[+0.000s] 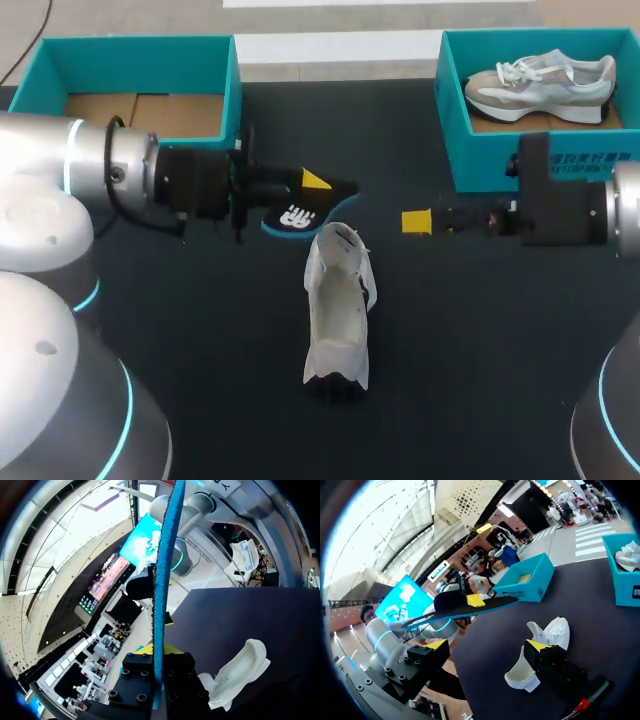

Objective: Take the shoe out of the shoebox, open the shoe tongue, remove and reinsert the insole, then place the shoe into the shoebox

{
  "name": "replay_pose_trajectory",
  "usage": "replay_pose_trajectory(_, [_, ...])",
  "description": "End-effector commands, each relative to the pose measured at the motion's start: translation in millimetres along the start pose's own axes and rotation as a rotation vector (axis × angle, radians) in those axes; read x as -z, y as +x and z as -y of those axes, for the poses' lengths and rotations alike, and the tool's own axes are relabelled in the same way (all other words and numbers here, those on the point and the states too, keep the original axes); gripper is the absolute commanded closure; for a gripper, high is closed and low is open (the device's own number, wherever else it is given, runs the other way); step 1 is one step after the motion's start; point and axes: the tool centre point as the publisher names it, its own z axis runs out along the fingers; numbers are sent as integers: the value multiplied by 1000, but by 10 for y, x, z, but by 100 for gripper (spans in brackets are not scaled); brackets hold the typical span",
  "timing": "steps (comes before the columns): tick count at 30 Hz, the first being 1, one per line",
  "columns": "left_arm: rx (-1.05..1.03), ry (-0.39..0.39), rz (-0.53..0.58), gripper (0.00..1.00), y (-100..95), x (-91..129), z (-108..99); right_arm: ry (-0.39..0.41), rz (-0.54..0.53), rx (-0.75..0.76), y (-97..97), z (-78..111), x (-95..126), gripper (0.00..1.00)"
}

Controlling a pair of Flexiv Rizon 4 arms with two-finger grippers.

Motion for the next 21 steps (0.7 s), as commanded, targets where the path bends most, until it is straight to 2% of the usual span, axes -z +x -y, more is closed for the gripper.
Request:
replay_pose_trajectory(1, [0,4,-29,100,-31,30,-6,9,34,16,48,-25,-2,0])
replay_pose_trajectory(13, [0,4,-29,100,-31,30,-6,9,34,16,48,-25,-2,0])
replay_pose_trajectory(15, [0,4,-29,100,-31,30,-6,110,88,186,63,-48,-57,0])
replay_pose_trajectory(16, [0,4,-29,100,-31,30,-6,127,120,276,66,-37,-57,0])
replay_pose_trajectory(17, [0,4,-29,100,-31,30,-6,163,138,421,88,-35,-67,0])
replay_pose_trajectory(18, [0,4,-29,100,-31,30,-6,200,205,529,97,-15,-62,0])
replay_pose_trajectory(19, [0,4,-29,100,-31,30,-6,275,201,663,103,3,-99,0])
replay_pose_trajectory(20, [0,4,-29,100,-31,30,-6,305,182,736,86,33,-124,0])
replay_pose_trajectory(21, [0,4,-29,100,-31,30,-6,324,207,727,24,57,-136,0])
